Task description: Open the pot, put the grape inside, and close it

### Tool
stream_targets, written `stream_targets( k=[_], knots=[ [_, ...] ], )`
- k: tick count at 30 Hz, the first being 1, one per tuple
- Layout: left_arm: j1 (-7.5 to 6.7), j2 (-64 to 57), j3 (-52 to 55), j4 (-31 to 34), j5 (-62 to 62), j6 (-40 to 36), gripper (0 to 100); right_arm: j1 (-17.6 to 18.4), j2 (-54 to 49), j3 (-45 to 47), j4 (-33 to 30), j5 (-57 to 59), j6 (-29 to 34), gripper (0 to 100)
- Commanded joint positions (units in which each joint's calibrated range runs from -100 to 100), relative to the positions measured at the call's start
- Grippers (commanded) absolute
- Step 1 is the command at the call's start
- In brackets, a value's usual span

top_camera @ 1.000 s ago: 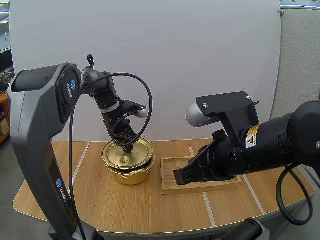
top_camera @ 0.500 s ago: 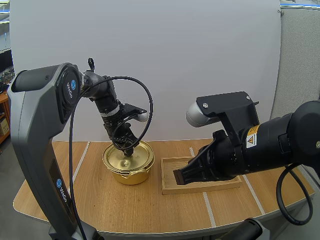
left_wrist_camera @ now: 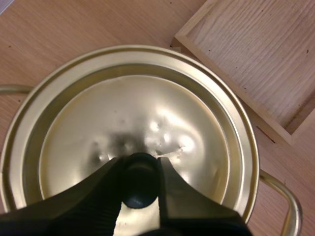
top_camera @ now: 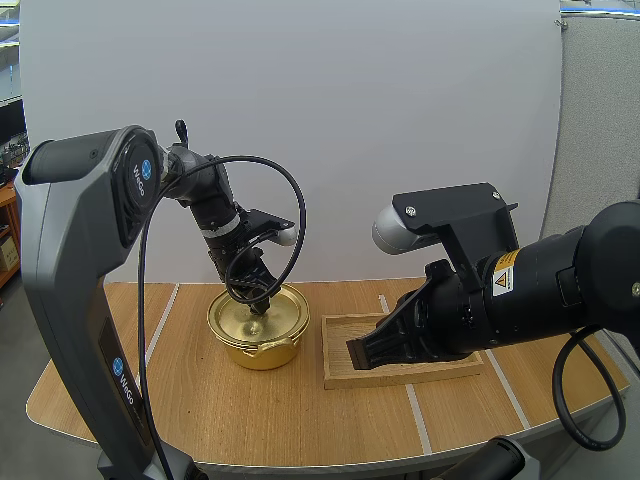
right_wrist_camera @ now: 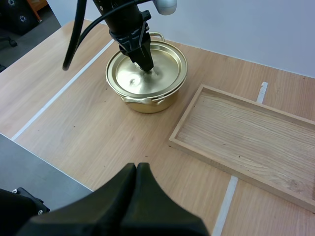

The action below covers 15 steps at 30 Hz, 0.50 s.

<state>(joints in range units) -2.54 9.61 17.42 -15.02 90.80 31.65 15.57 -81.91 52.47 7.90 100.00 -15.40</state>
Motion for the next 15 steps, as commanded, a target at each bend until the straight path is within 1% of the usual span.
stream_targets(
  k=[1,11,13,15],
  knots=[
    [-0.18,0.0,0.2,-0.9,-0.3,0.3,0,-0.2,-0.5,0.1,0.0,0.0,-0.6,0],
    [-0.18,2.4,0.2,-3.2,2.0,0.5,0,-0.2,-0.5,0.1,0.0,0.0,-0.6,0],
    [-0.18,2.6,0.2,-3.2,3.0,0.9,4,-0.2,-0.5,0.1,0.0,0.0,-0.6,0],
    [-0.18,2.6,0.2,-3.2,3.6,1.4,11,-0.2,-0.5,0.1,0.0,0.0,-0.6,0]
  ],
)
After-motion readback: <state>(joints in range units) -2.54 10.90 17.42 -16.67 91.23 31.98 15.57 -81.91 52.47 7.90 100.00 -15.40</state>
